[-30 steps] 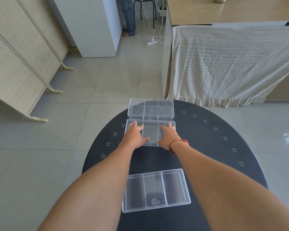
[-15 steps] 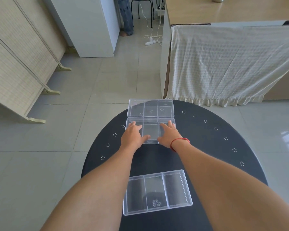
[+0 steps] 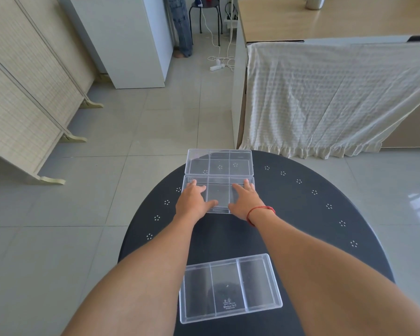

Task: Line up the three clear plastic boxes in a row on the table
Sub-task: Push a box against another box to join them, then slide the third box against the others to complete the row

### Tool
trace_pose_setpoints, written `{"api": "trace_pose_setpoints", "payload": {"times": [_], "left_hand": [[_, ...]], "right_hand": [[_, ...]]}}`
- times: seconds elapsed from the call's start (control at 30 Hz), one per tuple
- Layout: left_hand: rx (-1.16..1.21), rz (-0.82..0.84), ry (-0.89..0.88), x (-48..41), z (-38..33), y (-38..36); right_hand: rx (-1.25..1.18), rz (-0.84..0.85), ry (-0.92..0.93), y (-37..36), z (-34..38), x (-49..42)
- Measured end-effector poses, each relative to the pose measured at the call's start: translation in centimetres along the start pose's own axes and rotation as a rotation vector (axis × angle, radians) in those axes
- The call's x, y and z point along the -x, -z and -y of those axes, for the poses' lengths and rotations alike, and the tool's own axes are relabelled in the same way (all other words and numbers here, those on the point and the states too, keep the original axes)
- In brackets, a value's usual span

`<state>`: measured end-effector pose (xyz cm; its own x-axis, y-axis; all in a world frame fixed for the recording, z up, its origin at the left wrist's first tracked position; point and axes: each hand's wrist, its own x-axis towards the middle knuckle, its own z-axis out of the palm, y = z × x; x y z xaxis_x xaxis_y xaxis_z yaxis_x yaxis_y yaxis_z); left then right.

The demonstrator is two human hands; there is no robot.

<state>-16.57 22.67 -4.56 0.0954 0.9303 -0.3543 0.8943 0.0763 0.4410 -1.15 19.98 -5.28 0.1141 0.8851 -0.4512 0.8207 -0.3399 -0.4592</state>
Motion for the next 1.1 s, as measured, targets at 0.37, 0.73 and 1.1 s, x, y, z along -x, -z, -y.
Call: {"api": "trace_pose_setpoints", "payload": {"times": [0.37,0.73,1.1], "left_hand": [[0.028,-0.03,0.023,1.6,-1.0,0.5],[0.077,-0.109,0.199,12.7,0.6,-2.6],[0.188,-0.184,0.504,19.9,2.6,-5.4]], "right_hand": [[0.11,-0.032,-0.008,0.7,0.7,2.1],[0.028,0.002,-0.106,0.2,-3.7,12.2],[-0.157,0.109,-0.236,-4.8,-4.8,18.2]]}}
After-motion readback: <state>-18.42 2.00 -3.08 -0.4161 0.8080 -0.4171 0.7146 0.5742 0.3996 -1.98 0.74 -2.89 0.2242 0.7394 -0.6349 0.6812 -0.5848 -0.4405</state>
